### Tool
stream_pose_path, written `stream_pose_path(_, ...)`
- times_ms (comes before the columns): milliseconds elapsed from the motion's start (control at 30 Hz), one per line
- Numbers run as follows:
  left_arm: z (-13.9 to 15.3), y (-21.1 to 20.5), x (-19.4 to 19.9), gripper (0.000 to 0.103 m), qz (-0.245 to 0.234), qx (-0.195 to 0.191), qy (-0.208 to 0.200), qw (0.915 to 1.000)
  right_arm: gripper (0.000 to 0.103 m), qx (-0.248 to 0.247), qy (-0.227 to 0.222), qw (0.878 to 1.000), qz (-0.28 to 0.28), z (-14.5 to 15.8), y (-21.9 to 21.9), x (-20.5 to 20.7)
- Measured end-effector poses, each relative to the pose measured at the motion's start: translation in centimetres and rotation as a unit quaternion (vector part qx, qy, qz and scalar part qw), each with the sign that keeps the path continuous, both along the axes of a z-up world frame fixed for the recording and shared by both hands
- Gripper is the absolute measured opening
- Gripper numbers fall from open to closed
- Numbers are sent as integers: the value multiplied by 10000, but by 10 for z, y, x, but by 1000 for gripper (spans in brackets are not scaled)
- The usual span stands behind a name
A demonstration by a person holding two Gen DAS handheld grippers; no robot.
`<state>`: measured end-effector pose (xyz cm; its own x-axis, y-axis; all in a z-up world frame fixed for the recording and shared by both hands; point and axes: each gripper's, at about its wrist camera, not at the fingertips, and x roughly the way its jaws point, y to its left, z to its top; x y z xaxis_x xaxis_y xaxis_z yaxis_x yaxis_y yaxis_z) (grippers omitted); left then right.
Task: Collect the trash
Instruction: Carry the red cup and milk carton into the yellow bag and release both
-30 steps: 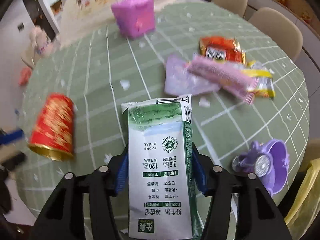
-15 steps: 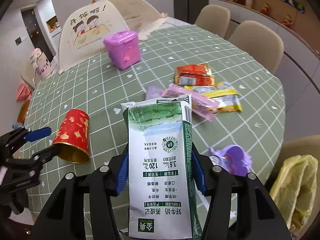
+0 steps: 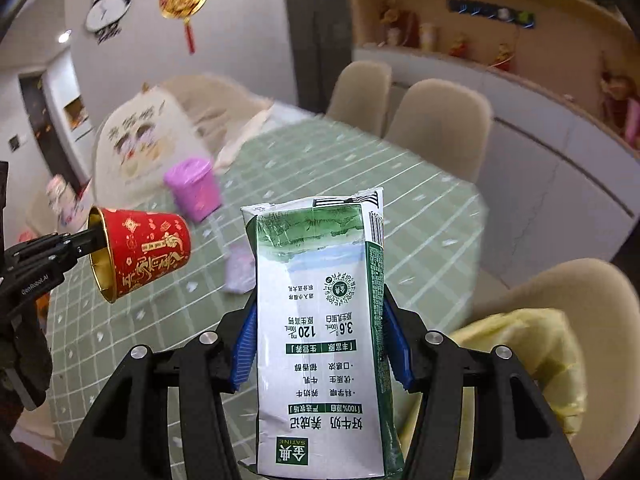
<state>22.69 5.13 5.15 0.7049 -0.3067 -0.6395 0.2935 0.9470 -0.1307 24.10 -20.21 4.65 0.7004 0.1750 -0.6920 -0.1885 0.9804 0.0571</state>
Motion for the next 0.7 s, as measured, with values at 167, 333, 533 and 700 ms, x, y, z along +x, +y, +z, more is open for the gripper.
stream_pose_path(167, 10, -80, 21, 3, -978, -316, 98, 9947, 52, -274, -258, 9971, -656, 18, -63, -22)
stream_pose_path(333, -14, -173, 34, 3, -1891, -388, 543, 9797, 52, -288, -253, 9907, -1305, 21, -135, -47)
stream_pose_path(533, -53, -252, 44, 3, -2417, -458, 1063, 9634, 52, -276, -218, 9854, -1666, 12, -190, -62)
stream_pose_path(700, -70, -292, 48, 31, -2650, -584, 1343, 9531, 52, -173, -88, 9862, -1645, -3, -215, -53)
